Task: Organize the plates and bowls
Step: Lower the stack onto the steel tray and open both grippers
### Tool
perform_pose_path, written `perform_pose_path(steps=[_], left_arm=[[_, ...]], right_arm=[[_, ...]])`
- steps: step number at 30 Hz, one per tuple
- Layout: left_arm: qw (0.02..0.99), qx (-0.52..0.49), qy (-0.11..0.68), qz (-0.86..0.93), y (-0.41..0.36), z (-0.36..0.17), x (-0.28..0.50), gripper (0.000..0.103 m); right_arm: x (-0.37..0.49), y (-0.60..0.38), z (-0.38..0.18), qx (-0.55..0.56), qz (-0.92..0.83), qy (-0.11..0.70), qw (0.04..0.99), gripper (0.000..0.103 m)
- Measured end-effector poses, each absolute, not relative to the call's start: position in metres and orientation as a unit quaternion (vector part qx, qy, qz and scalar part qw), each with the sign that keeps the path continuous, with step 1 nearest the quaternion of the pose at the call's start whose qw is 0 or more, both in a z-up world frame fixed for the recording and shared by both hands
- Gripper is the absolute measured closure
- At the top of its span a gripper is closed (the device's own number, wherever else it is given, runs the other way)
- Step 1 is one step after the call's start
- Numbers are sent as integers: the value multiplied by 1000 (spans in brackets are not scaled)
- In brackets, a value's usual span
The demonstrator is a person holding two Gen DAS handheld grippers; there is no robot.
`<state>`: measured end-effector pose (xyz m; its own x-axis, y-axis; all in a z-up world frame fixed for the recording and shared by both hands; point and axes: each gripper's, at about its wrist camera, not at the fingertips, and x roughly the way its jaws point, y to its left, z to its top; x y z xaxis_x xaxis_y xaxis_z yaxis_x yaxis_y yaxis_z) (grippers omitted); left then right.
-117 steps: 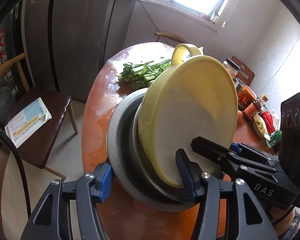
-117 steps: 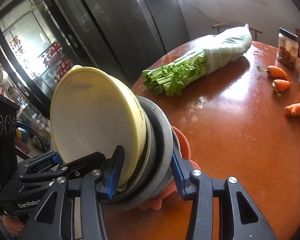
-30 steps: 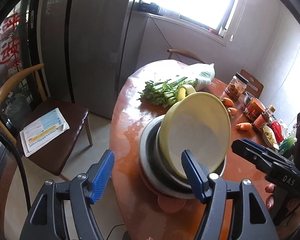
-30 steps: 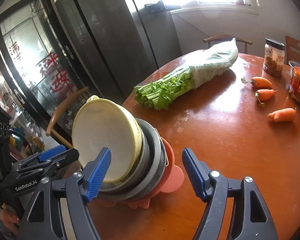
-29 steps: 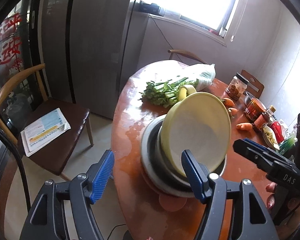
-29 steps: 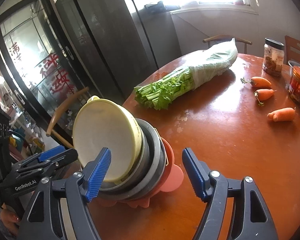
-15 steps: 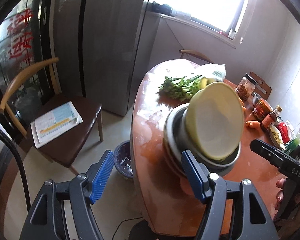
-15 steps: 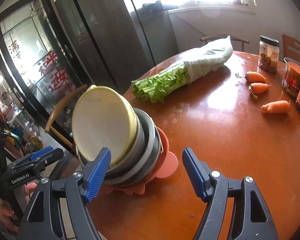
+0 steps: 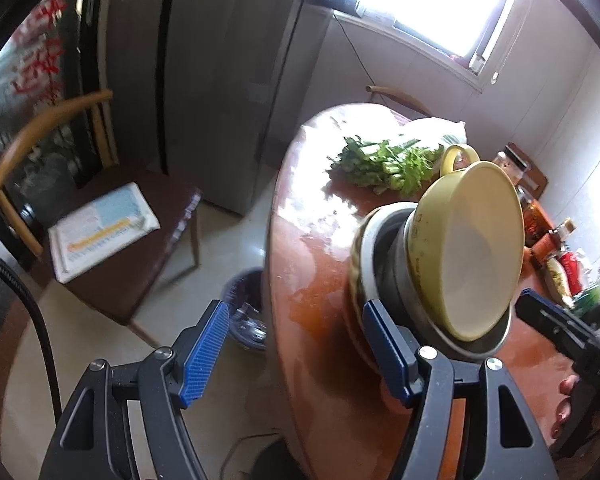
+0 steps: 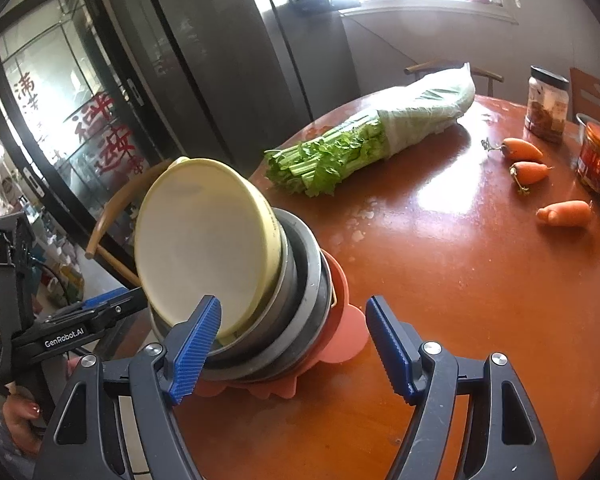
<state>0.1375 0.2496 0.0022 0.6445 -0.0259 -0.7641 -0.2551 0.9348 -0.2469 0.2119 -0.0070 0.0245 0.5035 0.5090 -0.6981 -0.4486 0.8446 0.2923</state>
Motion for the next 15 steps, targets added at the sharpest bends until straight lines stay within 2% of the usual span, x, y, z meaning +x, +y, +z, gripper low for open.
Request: perform_pose_path(steps=[15], left_arm=[[913, -125, 382, 69, 173, 4, 78, 29]], right_arm=[[144, -29, 25, -16, 270, 356, 894, 24]])
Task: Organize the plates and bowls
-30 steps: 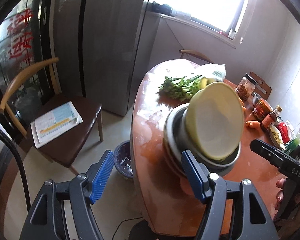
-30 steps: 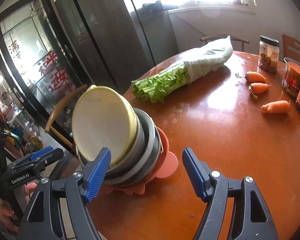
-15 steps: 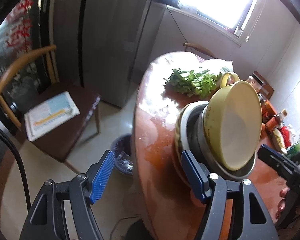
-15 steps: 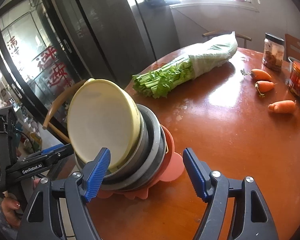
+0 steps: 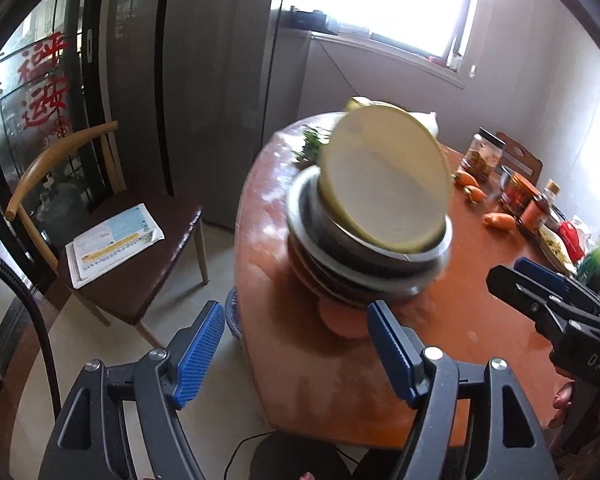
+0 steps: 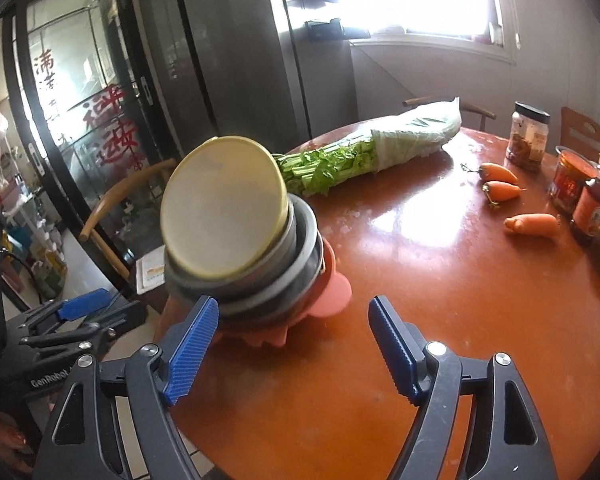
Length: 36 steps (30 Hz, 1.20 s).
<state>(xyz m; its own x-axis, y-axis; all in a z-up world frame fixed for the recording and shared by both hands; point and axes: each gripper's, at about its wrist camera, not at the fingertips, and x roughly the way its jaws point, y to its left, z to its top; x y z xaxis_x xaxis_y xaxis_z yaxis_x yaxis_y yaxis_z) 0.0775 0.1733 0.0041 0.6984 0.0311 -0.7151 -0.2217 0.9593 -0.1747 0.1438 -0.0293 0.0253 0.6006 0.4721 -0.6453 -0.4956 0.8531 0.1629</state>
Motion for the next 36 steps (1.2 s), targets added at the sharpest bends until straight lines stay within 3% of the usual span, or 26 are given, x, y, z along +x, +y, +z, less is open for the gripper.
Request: perform_pose_path(steps=[18, 36], left_arm=[[919, -85, 379, 68, 117, -5, 37, 23], [921, -83, 373, 76, 113, -4, 18, 21]], right_arm=[[86, -64, 9, -28, 254, 333, 908, 23], [63, -71, 4, -21, 253, 331, 909, 23]])
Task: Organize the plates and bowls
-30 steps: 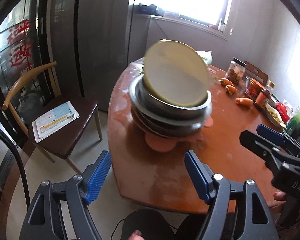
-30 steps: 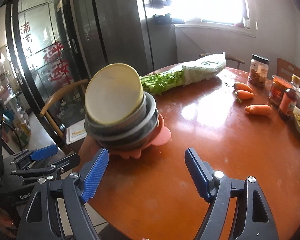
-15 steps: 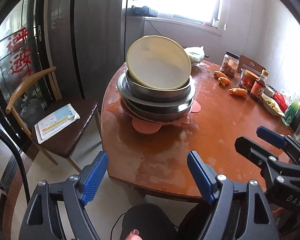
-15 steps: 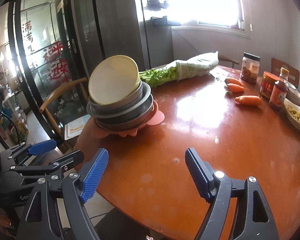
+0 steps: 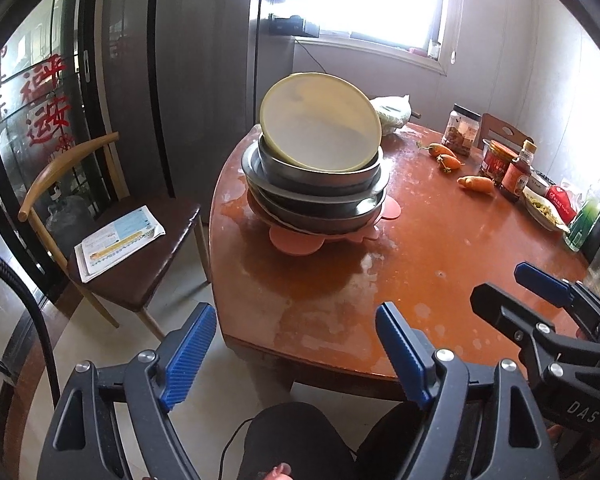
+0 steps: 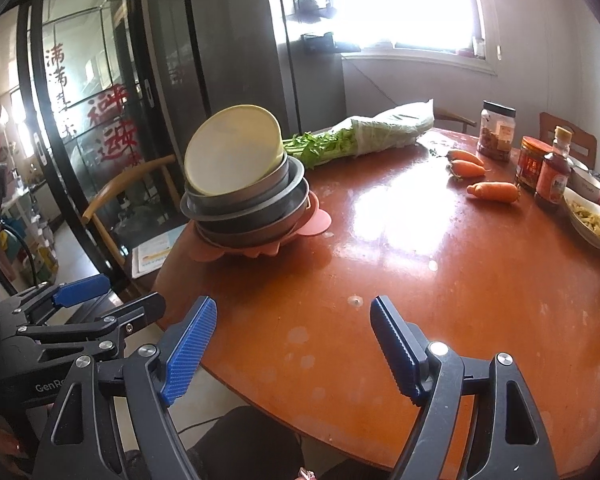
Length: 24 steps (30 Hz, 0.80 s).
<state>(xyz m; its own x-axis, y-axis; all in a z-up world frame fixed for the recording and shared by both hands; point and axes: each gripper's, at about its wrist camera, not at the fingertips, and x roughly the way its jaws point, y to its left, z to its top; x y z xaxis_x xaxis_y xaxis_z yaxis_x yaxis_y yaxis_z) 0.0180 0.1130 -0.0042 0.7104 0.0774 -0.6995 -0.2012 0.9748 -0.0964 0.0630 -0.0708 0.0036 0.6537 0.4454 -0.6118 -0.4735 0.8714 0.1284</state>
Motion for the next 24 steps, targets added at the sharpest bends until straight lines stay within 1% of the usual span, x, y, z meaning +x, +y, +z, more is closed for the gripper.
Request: perform_pose_path(steps=[24], left_arm=[[920, -75, 376, 78, 105, -7, 11, 21]], right_arm=[[55, -80, 0, -13, 254, 332, 908, 23]])
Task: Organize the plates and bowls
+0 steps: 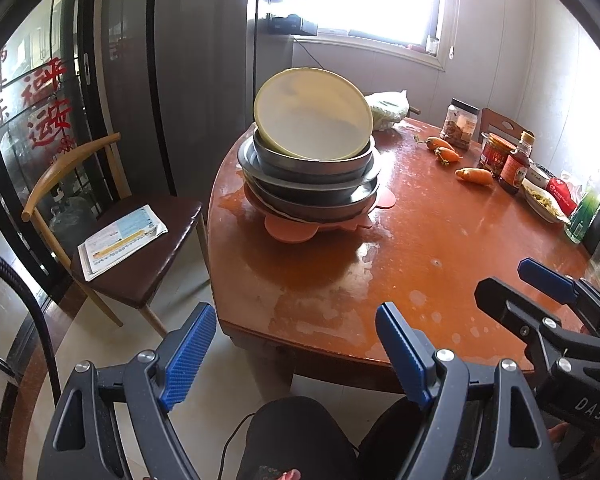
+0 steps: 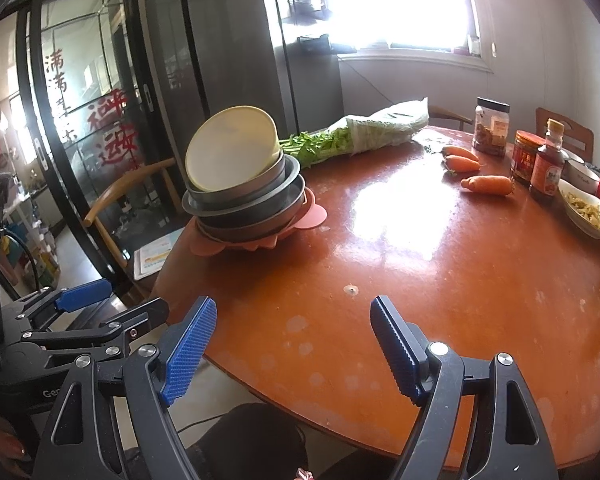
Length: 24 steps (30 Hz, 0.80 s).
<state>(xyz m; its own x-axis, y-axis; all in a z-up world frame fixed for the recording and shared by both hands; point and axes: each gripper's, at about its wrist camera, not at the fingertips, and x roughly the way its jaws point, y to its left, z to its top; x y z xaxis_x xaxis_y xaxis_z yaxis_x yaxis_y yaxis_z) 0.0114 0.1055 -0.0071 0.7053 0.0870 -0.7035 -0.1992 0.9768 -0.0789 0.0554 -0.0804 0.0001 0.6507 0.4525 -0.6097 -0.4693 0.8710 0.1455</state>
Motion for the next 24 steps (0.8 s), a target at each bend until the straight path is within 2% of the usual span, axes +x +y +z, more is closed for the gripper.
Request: perform_pose_path(steps=[24], left_arm=[[920, -66, 377, 83, 100, -5, 7, 21]], right_arm=[[53, -90, 1, -4, 248, 330, 911, 23]])
